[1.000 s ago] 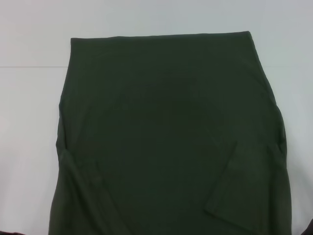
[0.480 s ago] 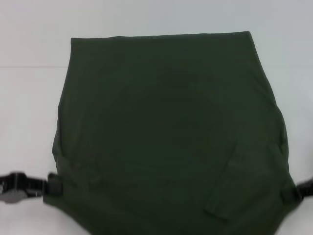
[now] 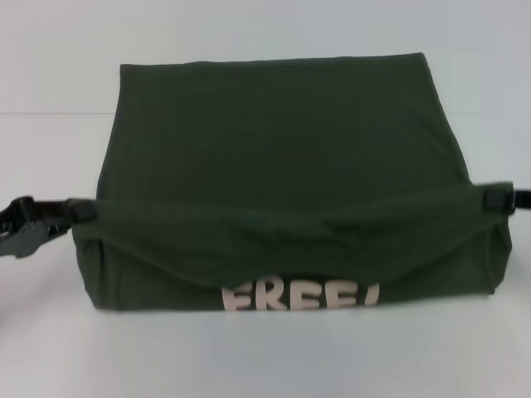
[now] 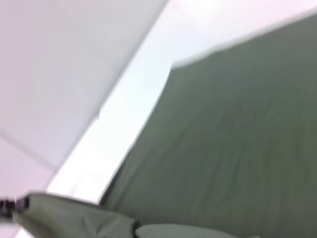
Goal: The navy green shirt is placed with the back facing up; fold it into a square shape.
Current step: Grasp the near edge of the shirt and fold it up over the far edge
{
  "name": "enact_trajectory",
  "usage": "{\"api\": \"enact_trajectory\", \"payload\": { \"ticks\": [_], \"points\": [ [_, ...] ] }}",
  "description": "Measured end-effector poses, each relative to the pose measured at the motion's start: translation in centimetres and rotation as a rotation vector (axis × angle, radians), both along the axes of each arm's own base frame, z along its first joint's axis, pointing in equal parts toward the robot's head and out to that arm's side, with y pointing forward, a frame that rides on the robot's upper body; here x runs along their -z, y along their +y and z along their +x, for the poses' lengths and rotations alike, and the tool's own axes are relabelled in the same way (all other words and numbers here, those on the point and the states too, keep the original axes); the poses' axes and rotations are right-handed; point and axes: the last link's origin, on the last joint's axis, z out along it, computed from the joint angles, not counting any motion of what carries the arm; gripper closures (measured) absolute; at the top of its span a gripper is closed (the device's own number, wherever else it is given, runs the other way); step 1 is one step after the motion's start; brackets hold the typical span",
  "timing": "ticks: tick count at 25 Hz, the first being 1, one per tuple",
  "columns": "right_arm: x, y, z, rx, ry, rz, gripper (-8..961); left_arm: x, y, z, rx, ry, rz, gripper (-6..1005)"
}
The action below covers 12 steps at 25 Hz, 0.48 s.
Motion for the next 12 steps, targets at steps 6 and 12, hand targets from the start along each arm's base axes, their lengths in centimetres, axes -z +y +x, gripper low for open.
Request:
{"api": "enact_trajectory", "payload": {
  "ticks": [6, 12],
  "points": [
    [1.2, 1.4, 0.4, 0.045, 0.031, 0.141, 904, 1.6, 1.9, 0.4, -0.025, 0.016, 0.131, 961],
    [2.2, 2.6, 0.6, 0.08, 0.027, 0.255, 904, 3.2, 4.2, 1.4, -0.005, 0.084, 0.221, 960]
  ]
}}
